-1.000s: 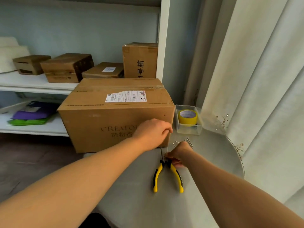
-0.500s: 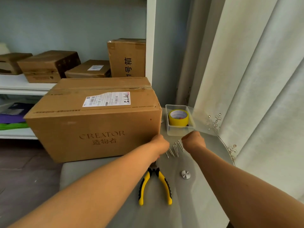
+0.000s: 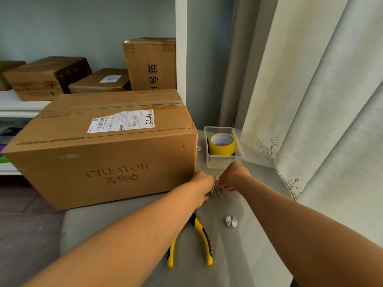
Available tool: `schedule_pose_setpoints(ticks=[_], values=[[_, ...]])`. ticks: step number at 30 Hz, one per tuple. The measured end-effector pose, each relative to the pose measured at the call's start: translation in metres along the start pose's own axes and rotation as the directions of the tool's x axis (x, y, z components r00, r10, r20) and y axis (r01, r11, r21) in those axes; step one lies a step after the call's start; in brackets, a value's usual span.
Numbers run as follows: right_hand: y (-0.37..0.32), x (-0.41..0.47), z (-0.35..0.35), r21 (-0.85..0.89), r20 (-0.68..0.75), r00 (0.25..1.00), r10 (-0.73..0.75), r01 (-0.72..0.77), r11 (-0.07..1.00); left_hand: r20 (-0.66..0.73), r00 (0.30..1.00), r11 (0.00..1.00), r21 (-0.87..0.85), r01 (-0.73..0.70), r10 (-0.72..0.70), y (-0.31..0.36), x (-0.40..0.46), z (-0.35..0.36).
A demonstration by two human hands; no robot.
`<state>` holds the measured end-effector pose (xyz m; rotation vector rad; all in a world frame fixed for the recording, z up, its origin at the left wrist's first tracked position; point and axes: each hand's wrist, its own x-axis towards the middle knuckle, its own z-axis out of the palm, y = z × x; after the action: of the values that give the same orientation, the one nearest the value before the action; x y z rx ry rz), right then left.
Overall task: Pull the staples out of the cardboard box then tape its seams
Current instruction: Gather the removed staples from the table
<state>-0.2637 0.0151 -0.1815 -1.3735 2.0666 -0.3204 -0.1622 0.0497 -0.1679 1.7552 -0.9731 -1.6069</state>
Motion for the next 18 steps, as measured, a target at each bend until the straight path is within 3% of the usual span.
schedule_pose_setpoints(ticks=[8, 18], values=[[-0.010, -0.010, 0.000, -0.172, -0.013, 0.996, -0.089, 0.085, 0.981, 0.006, 1.000, 1.000, -0.021, 0.008, -0.008, 0.002, 0.004, -0.001], [-0.017, -0.020, -0.007, -0.380, 0.018, 0.992, -0.125, 0.122, 0.917, -0.006, 0.997, 0.956, 0.286, -0.071, 0.076, 0.006, 0.011, 0.002]])
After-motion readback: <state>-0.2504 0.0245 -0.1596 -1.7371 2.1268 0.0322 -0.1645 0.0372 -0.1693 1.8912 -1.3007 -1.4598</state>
